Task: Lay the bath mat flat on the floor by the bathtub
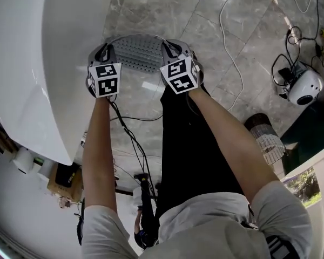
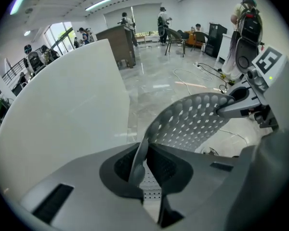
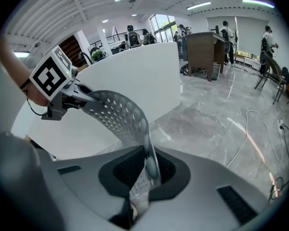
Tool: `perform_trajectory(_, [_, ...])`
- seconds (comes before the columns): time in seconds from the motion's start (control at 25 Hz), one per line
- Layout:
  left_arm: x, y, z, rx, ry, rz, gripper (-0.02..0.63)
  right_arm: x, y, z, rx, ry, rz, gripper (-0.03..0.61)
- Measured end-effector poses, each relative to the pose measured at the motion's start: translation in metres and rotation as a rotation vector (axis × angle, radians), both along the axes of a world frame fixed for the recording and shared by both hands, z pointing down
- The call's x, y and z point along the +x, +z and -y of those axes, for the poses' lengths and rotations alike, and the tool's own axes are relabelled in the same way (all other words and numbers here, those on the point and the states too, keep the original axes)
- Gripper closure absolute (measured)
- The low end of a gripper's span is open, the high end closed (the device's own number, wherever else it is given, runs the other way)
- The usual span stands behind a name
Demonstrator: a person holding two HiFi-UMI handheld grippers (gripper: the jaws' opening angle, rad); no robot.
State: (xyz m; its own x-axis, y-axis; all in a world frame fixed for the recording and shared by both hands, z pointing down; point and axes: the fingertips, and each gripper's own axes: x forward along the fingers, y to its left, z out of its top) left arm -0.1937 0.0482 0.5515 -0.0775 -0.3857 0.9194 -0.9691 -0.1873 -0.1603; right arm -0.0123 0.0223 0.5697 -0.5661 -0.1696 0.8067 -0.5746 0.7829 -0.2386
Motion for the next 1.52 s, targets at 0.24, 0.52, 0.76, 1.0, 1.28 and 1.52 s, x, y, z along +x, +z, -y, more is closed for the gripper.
perform_trajectory(0.24, [-0.003, 0.016, 0.004, 0.006, 0.048, -0.01, 0.583, -0.003, 0.015, 0.002, 0.014, 0.036, -0.014, 0.554])
perform_trajectory(0.52, [0.004, 0.044, 0.021, 0.061, 0.12, -0.031, 0.583, 0.006, 0.04, 0.011, -0.007, 0.133, 0.006, 0.554])
perform_trajectory(0.76, [0.014, 0.071, 0.045, 0.074, 0.169, -0.022, 0.583, 0.005, 0.072, 0.037, 0.028, 0.06, 0.011, 0.554])
perform_trajectory(1.0, [0.013, 0.101, 0.059, 0.038, 0.159, -0.039, 0.583, 0.015, 0.103, 0.041, 0.0, 0.0, 0.019, 0.554])
perform_trajectory(1.28, [0.015, 0.136, 0.082, 0.063, 0.091, -0.046, 0.583, 0.01, 0.134, 0.071, 0.028, -0.053, 0.014, 0.554])
perform_trajectory(1.52, [0.014, 0.165, 0.112, 0.091, 0.084, -0.031, 0.584, 0.008, 0.161, 0.084, 0.092, -0.158, -0.004, 0.554])
